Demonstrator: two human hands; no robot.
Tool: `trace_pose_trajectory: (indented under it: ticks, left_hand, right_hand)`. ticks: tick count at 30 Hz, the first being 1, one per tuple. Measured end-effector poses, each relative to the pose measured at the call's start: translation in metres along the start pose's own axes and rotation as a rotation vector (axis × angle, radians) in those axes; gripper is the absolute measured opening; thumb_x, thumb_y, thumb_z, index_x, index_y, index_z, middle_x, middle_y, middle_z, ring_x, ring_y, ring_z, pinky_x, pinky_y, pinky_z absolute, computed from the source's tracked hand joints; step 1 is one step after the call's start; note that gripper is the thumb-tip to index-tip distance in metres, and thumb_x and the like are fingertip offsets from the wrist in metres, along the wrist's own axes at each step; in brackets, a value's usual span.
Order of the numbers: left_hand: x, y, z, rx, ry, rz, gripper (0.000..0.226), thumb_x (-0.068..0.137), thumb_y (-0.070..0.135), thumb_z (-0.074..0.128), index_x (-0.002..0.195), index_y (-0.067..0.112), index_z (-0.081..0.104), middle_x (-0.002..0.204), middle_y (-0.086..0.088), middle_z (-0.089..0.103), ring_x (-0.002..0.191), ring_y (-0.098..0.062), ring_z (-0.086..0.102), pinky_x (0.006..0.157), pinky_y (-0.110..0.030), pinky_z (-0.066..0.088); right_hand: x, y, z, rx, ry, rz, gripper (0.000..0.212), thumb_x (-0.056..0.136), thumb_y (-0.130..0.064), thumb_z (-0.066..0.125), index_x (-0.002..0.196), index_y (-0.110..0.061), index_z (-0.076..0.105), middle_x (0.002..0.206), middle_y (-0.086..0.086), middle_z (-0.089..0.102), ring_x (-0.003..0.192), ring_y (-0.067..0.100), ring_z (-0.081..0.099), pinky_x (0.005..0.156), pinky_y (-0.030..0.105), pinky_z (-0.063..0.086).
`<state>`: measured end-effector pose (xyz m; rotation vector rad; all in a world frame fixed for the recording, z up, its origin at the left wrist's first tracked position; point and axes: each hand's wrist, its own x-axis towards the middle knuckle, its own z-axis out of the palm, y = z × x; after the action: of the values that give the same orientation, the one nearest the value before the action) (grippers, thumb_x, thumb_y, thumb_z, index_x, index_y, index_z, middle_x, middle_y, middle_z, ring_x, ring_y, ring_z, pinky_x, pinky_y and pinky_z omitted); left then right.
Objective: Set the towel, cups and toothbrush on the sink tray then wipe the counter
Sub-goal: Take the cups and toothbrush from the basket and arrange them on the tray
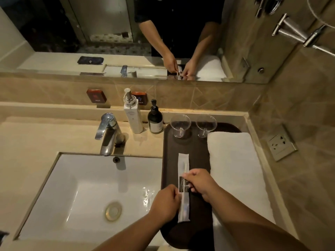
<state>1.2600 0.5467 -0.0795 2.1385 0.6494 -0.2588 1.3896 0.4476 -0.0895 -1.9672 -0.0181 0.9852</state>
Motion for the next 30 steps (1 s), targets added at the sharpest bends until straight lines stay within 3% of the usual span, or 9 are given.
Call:
trace_pose_trajectory:
  ticks: [3,6,9,15,18,22,25,27,30]
  left_hand:
    - [0.006,-0.001,0.004,0.11,0.014,0.011,0.005,0.098,0.023,0.049,0.098,0.02,0.046,0.078,0.004,0.056,0.067,-0.013,0.053,0.056,-0.022,0.04]
    - [0.012,-0.001,0.01,0.258,0.0,0.026,0.013,0.099,0.02,0.047,0.11,0.015,0.044,0.08,-0.002,0.058,0.068,-0.02,0.058,0.06,-0.029,0.05]
    - [0.015,-0.001,0.014,0.356,-0.041,0.029,0.022,0.098,0.019,0.05,0.117,0.015,0.041,0.082,-0.004,0.06,0.069,-0.022,0.061,0.069,-0.036,0.057]
    - [0.016,-0.003,0.019,0.417,-0.058,0.055,0.031,0.098,0.023,0.054,0.123,0.015,0.04,0.08,0.002,0.057,0.063,-0.014,0.056,0.063,-0.027,0.051]
    - [0.016,-0.003,0.019,0.46,-0.067,0.071,0.029,0.098,0.024,0.055,0.123,0.016,0.043,0.097,-0.004,0.065,0.079,-0.02,0.065,0.071,-0.029,0.052]
    - [0.005,-0.006,0.02,0.564,-0.029,0.177,0.036,0.09,0.026,0.066,0.121,0.017,0.05,0.112,-0.005,0.057,0.089,-0.021,0.062,0.076,-0.03,0.052]
    - [-0.012,-0.017,0.028,0.659,0.017,0.401,0.037,0.091,0.03,0.059,0.125,0.014,0.054,0.122,-0.007,0.056,0.103,-0.023,0.055,0.086,-0.034,0.05]
    - [-0.021,-0.025,0.036,0.748,0.028,0.486,0.048,0.09,0.037,0.055,0.134,0.016,0.054,0.136,-0.008,0.056,0.121,-0.027,0.053,0.099,-0.04,0.048]
    - [-0.026,-0.033,0.042,0.712,-0.085,0.41,0.066,0.1,0.041,0.041,0.155,0.016,0.016,0.163,-0.01,0.016,0.15,-0.031,0.012,0.119,-0.046,0.012]
  right_hand:
    - [0.011,0.004,0.01,-0.138,0.081,-0.045,0.028,0.088,-0.023,0.071,0.065,-0.016,0.055,0.06,0.003,0.057,0.049,0.014,0.054,0.049,0.026,0.045]
    - [0.016,0.004,0.014,-0.325,0.159,-0.114,0.014,0.086,-0.026,0.073,0.084,-0.02,0.061,0.075,0.002,0.066,0.059,0.013,0.064,0.052,0.023,0.045]
    - [0.017,0.006,0.015,-0.444,0.193,-0.129,0.02,0.086,-0.03,0.073,0.096,-0.023,0.058,0.079,-0.002,0.064,0.066,0.009,0.062,0.055,0.02,0.042]
    - [0.022,0.01,0.016,-0.551,0.204,-0.151,0.04,0.085,-0.037,0.073,0.114,-0.021,0.05,0.084,-0.004,0.064,0.068,0.01,0.06,0.054,0.02,0.039]
    - [0.02,0.008,0.015,-0.606,0.2,-0.167,0.048,0.087,-0.041,0.07,0.123,-0.02,0.046,0.105,0.003,0.067,0.085,0.019,0.065,0.068,0.026,0.048]
    - [0.008,0.009,0.011,-0.658,0.258,-0.247,0.049,0.095,-0.044,0.055,0.137,-0.02,0.045,0.13,0.006,0.053,0.104,0.019,0.06,0.083,0.027,0.049]
    - [-0.004,0.024,0.008,-0.906,0.27,-0.533,0.04,0.099,-0.034,0.05,0.136,-0.02,0.053,0.136,0.004,0.052,0.11,0.017,0.056,0.091,0.023,0.047]
    - [-0.009,0.034,0.008,-1.051,0.204,-0.64,0.04,0.099,-0.032,0.051,0.137,-0.022,0.054,0.145,0.004,0.049,0.126,0.024,0.049,0.103,0.033,0.042]
    - [-0.009,0.039,0.011,-1.175,0.142,-0.645,0.044,0.099,-0.032,0.053,0.142,-0.024,0.049,0.154,0.004,0.04,0.14,0.03,0.034,0.112,0.044,0.033]
